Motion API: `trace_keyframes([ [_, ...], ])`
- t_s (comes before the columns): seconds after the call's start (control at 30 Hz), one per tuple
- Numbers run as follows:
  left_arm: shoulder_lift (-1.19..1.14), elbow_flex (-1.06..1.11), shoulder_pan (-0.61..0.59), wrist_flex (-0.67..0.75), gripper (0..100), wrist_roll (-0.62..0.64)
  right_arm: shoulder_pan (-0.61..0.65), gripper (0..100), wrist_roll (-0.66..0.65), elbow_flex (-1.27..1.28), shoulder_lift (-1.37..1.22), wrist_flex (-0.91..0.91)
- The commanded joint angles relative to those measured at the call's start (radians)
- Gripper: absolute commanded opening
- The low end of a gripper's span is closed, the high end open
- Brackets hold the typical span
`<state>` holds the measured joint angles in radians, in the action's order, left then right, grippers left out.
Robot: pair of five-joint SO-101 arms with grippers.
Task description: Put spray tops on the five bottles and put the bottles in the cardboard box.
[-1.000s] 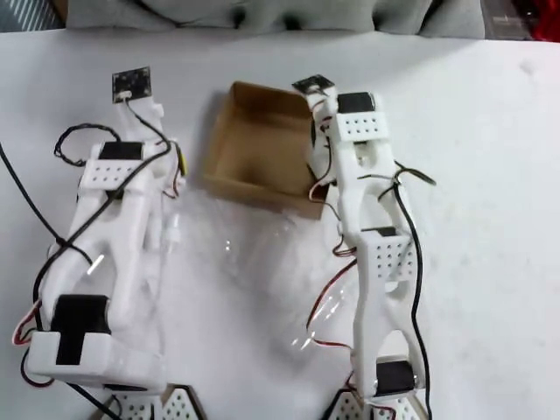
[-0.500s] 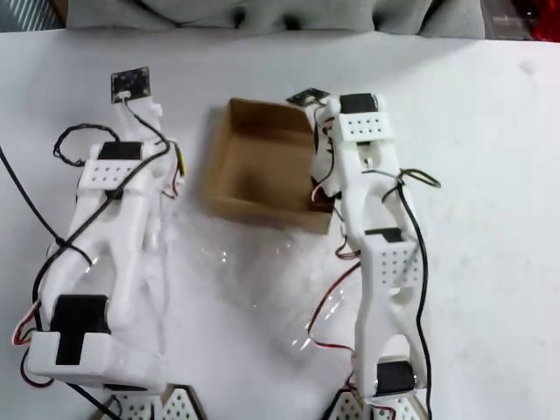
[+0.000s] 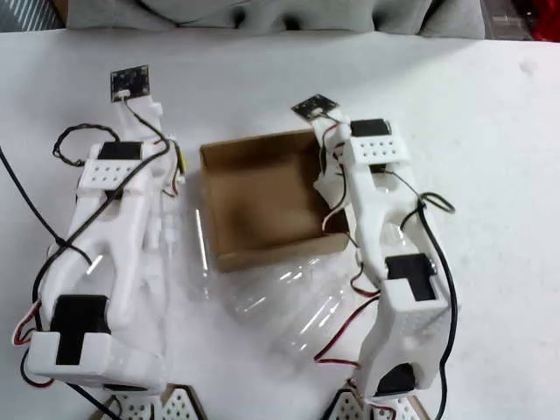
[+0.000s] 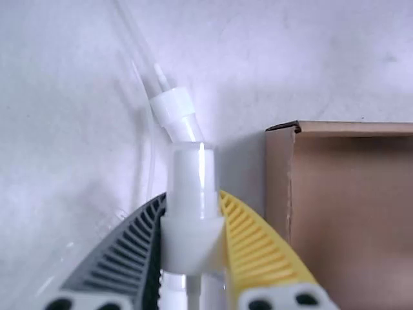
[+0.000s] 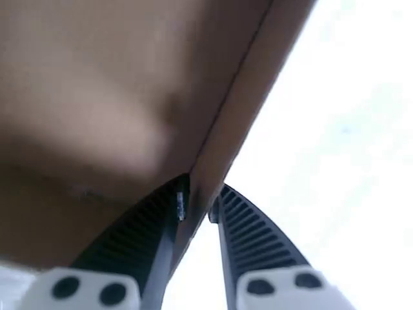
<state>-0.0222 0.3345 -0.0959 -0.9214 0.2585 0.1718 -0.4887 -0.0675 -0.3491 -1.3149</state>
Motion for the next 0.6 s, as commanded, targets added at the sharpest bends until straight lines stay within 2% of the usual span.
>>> trace_keyframes([
  [0.0,0.058,-0.005,-0.007,0.029,2,-0.005,-0.016,1.8,0.178,-0.009,-0.012,0.033],
  [0.1,0.058,-0.005,-0.007,0.029,2,-0.005,-0.056,1.8,0.336,-0.035,-0.061,0.036],
  [0.3,0.058,-0.005,-0.007,0.029,2,-0.005,-0.099,1.8,0.56,-0.043,-0.079,0.013],
  [0.57,0.058,-0.005,-0.007,0.029,2,-0.005,-0.102,1.8,0.694,-0.048,-0.077,-0.031],
])
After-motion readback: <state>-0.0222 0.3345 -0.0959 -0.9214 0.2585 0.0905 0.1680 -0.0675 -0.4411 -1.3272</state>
